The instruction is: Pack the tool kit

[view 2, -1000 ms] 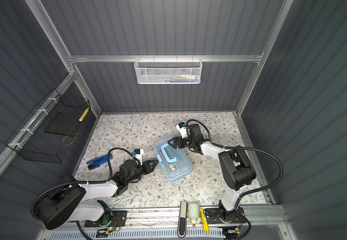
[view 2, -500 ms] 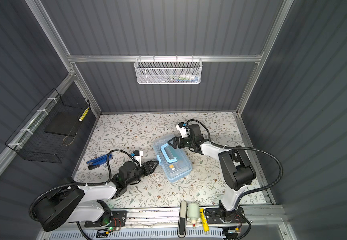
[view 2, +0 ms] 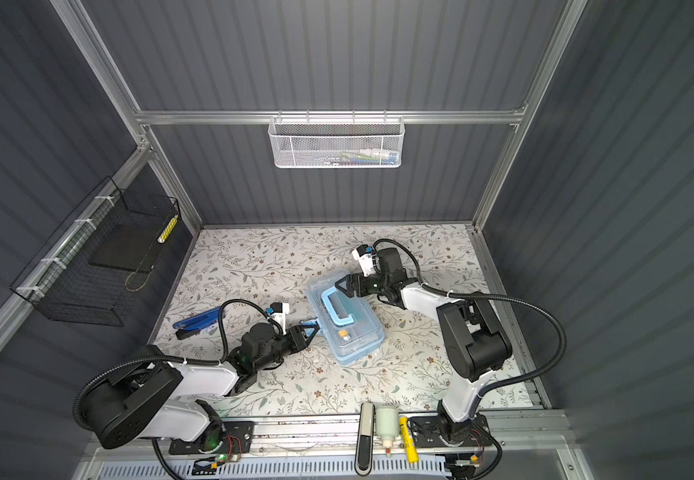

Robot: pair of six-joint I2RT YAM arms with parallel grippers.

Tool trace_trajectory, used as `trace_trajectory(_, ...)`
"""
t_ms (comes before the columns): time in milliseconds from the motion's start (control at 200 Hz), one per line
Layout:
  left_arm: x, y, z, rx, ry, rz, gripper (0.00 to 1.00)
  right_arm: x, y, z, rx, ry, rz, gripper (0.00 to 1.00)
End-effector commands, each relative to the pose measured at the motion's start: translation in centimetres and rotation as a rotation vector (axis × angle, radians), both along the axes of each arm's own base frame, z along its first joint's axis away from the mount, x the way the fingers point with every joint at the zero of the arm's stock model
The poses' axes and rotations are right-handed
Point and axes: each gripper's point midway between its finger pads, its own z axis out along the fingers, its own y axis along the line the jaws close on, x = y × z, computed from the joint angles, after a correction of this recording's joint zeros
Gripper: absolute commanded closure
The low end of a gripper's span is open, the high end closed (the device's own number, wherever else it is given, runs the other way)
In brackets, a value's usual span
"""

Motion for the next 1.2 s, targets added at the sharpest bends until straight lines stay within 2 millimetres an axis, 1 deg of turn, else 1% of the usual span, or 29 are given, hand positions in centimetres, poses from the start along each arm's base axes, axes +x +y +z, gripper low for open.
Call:
trace_trajectory(0,0.4,-0.9,2.1,-0.029,-0.062,-0.022,0.57,-3.8,-0.4,-5.3,-0.082,0.215,0.026,0.17)
trace_trajectory(200,0.3,0.3,2.4,0.046,-0.070,0.006,0.55,-3.8,-0.4,-5.4,-0.084,0.219,0.027,0.17)
trace_trajectory(320,0.1,1.2,2.1,0.097,-0.061,0.024,0.55,-3.8,-0.4,-5.5,-0.085,0.222,0.029,0.17)
trace_trajectory(410,0.0,1.7,1.6,0.127,-0.050,0.031,0.59,-3.7,-0.3,-5.5,-0.084,0.221,0.030,0.17)
trace_trajectory(550,-0.1,1.6,1.4,0.129,-0.043,0.030,0.60,-3.7,-0.3,-5.5,-0.086,0.223,0.030,0.17)
trace_trajectory(646,0.0,1.5,1.6,0.127,-0.047,0.026,0.61,-3.7,-0.3,-5.6,-0.086,0.224,0.029,0.17)
trace_trajectory(731,0.0,1.4,2.0,0.124,-0.057,0.021,0.67,-3.7,-0.3,-5.5,-0.086,0.223,0.029,0.17)
trace_trajectory(1191,0.0,1.9,2.1,0.161,-0.057,0.030,0.66,-3.7,-0.2,-5.7,-0.089,0.233,0.033,0.17)
